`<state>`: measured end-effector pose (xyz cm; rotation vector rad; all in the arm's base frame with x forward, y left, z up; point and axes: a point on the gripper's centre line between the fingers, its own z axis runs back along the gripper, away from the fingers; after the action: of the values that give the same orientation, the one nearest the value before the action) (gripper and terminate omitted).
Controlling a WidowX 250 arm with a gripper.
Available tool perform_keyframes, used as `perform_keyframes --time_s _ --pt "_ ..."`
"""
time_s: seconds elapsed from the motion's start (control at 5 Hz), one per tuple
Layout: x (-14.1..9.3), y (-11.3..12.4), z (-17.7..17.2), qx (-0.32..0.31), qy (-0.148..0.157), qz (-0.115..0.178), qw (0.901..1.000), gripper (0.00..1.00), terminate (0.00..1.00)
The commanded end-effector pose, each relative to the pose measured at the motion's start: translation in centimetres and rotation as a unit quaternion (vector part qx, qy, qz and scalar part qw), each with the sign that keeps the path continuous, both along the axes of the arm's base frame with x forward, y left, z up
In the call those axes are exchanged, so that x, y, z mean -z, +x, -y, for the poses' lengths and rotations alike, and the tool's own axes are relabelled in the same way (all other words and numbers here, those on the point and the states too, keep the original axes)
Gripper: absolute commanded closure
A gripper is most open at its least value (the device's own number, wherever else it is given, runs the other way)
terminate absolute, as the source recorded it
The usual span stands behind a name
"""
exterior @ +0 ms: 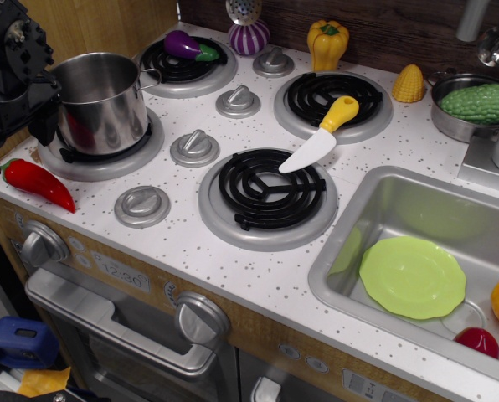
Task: Put pepper in pot or pan
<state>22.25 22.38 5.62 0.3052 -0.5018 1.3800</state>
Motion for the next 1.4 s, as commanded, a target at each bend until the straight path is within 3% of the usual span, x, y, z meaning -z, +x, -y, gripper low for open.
perform_keyframes --time_s 0.0,1.0,1.2 --pt "0.0 0.0 0.0 0.000 0.000 0.000 1.0000 0.00 0.00" --pt "4.0 -0.1 -1.8 0.010 -0.041 0.020 0.9989 0.00 0.00" --pt "4.1 0.2 -2.2 0.010 -0.042 0.022 0.9988 1.00 0.00"
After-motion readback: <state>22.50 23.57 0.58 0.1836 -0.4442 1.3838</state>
